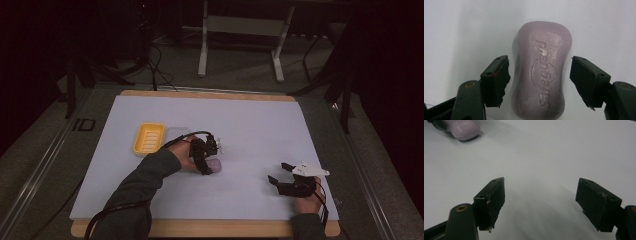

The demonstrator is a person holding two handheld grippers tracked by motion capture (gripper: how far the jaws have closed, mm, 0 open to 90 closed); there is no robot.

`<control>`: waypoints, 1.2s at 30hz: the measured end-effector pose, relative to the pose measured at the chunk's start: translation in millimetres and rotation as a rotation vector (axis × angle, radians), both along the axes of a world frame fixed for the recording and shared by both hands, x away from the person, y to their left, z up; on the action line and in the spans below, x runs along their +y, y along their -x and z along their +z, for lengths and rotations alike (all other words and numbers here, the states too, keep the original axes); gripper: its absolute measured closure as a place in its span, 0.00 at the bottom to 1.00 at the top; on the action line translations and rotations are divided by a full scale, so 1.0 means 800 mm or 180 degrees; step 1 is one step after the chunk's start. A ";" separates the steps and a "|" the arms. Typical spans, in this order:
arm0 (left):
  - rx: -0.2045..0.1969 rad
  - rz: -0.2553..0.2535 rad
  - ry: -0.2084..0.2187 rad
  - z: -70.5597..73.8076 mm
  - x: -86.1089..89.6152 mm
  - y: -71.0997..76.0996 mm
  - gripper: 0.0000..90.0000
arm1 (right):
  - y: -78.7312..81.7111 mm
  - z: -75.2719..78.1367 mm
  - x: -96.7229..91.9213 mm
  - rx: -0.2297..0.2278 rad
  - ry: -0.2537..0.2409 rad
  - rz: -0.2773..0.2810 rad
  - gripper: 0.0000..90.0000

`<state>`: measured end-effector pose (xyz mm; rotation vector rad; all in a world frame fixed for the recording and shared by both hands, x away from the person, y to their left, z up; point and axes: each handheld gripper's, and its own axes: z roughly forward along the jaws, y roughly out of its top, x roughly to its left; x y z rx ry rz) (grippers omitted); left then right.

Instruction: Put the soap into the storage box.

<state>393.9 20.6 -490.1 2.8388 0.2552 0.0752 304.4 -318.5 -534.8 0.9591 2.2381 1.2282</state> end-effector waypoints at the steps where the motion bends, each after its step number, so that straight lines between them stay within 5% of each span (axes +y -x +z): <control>1: 0.0012 0.0015 -0.0015 -0.001 -0.001 0.000 0.36 | 0.000 0.000 0.000 0.0001 0.0000 0.0000 0.26; 36: 0.0102 -0.0126 -0.0395 -0.010 -0.014 -0.004 0.49 | 0.000 0.000 0.000 -0.0001 0.0008 0.0003 0.26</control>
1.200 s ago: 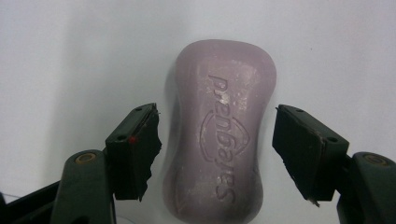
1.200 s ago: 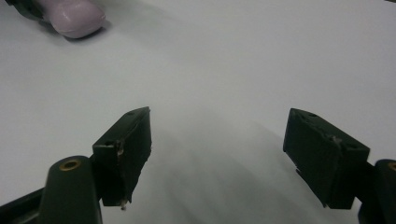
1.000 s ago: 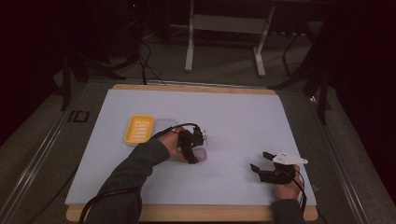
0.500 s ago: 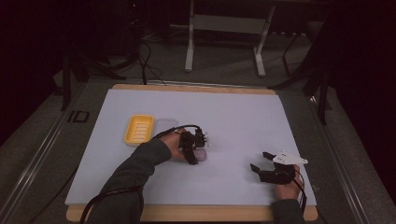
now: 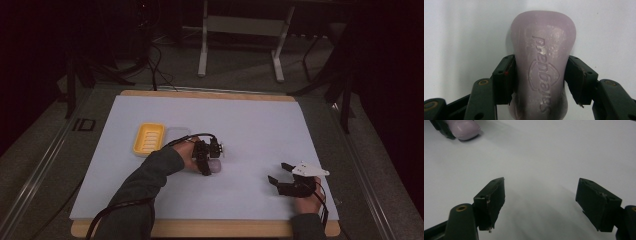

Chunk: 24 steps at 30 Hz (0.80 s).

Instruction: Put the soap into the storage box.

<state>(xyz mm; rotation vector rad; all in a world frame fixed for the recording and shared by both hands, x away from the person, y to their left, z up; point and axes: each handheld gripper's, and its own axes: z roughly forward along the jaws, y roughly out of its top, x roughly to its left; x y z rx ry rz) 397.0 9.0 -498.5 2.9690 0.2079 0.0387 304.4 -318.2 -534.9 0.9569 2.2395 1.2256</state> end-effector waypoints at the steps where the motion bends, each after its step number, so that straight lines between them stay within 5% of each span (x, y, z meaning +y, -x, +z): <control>1: 0.0002 0.0008 -0.0013 0.000 0.000 0.000 0.49 | 0.000 0.000 0.000 0.0000 0.0000 0.0000 0.26; 24: -0.0011 -0.0052 -0.0182 0.002 -0.009 0.000 0.54 | 0.000 0.000 0.000 0.0010 0.0004 -0.0004 0.26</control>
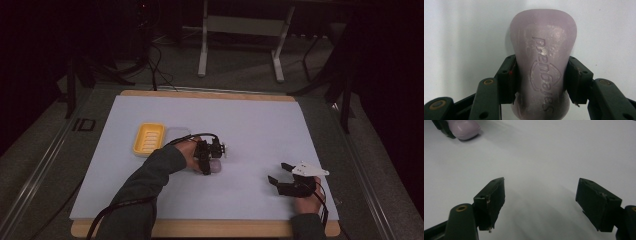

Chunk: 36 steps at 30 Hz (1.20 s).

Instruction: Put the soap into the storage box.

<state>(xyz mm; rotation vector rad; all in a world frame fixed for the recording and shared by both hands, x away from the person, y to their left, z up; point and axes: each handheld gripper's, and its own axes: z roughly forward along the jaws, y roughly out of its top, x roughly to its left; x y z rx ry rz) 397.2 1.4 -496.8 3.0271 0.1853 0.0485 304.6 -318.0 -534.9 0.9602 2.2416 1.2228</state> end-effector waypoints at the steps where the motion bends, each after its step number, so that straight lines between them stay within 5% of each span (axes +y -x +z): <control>1: 0.0001 0.0004 -0.0001 0.000 0.000 0.000 0.55 | 0.000 0.000 0.000 0.0000 0.0002 0.0001 0.26; 36: 0.0032 0.0161 0.0157 0.016 0.028 -0.009 0.55 | 0.000 0.000 0.000 -0.0001 -0.0003 0.0002 0.26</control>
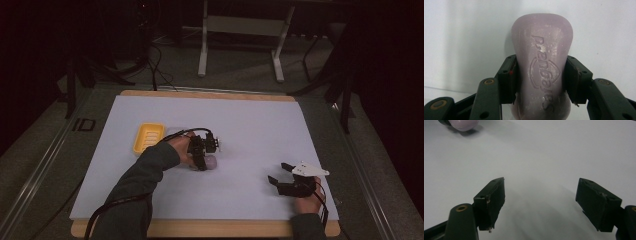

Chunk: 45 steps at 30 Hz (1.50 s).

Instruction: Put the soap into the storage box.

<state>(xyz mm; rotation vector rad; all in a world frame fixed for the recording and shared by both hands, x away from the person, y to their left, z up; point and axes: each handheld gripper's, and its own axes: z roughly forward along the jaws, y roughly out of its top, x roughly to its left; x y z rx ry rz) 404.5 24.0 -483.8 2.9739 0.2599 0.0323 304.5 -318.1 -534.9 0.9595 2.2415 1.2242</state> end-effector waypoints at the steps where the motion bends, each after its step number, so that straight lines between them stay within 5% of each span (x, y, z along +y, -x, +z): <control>1: 0.0002 0.0002 -0.0016 0.001 0.001 0.000 0.55 | 0.000 0.000 0.000 0.0000 0.0000 0.0000 0.26; 45: -0.0041 0.0310 0.0153 0.026 0.055 -0.016 0.55 | 0.000 0.000 0.000 -0.0002 -0.0003 -0.0003 0.26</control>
